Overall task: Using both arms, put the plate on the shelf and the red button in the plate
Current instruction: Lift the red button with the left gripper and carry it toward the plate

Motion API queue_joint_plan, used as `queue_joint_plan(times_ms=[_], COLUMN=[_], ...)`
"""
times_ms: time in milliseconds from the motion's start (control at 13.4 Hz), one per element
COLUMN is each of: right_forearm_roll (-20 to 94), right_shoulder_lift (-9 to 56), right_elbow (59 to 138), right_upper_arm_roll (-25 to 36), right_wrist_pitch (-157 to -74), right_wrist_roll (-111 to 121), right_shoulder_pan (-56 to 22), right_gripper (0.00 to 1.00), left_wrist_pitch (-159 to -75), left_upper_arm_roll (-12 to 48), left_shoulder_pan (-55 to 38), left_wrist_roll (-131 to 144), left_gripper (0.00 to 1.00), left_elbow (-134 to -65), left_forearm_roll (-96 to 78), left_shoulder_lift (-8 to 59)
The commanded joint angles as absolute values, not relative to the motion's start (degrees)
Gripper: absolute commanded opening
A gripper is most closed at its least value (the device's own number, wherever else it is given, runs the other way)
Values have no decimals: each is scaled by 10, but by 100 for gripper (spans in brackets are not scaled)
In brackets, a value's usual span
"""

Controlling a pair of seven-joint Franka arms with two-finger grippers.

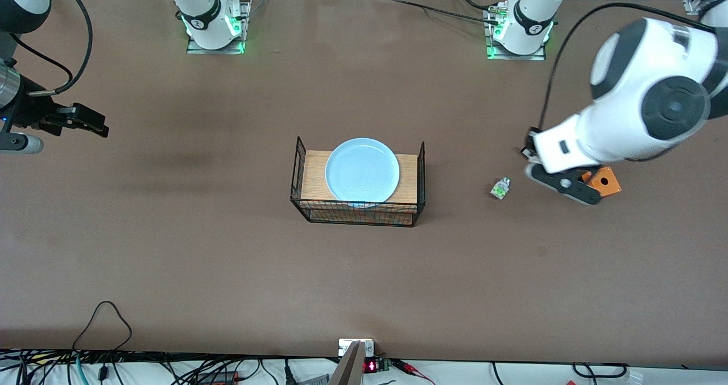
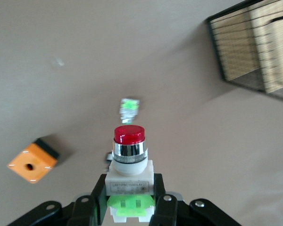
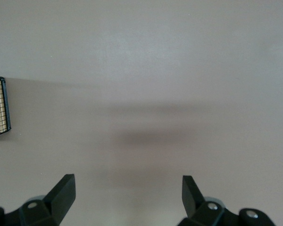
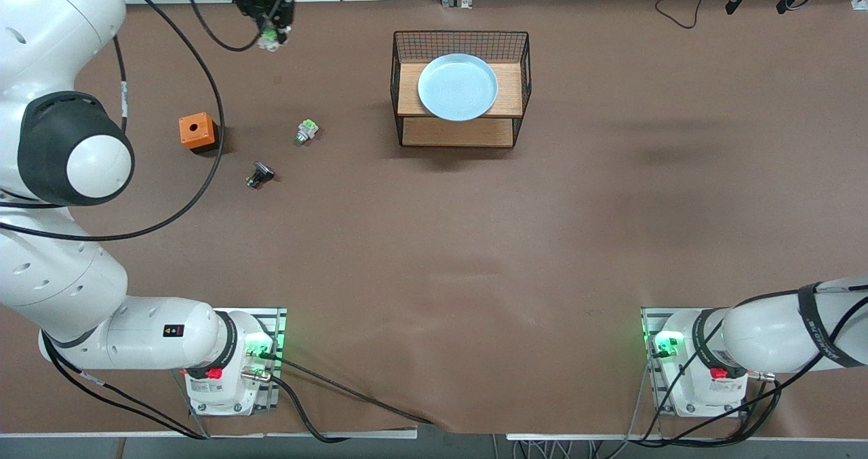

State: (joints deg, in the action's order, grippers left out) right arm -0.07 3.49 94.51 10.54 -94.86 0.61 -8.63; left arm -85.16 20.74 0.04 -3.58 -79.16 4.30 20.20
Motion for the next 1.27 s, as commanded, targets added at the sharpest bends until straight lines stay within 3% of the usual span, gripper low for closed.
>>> queue_joint_plan(times_ms=[0, 299, 598, 1197], right_forearm_roll=[-2, -2, -2, -3], right_shoulder_lift=[32, 32, 32, 34], right_elbow=[947, 947, 947, 947], right_upper_arm_roll=[107, 107, 108, 111], right_wrist_pitch=[-949, -949, -948, -948], right_wrist_roll=[7, 7, 11, 12], right_shoulder_pan=[-87, -86, -83, -81], right_gripper=[100, 100, 100, 100], left_wrist_pitch=[-838, -841, -859, -1028], left_upper_arm_roll=[248, 252, 252, 243], left_shoulder_pan=[1, -34, -95, -225], left_wrist_roll=[31, 67, 174, 287], left_gripper=[7, 7, 7, 8], left_elbow=[-783, -762, -692, -684], left_forearm_roll=[43, 41, 40, 70], left_shoulder_lift=[200, 206, 251, 359])
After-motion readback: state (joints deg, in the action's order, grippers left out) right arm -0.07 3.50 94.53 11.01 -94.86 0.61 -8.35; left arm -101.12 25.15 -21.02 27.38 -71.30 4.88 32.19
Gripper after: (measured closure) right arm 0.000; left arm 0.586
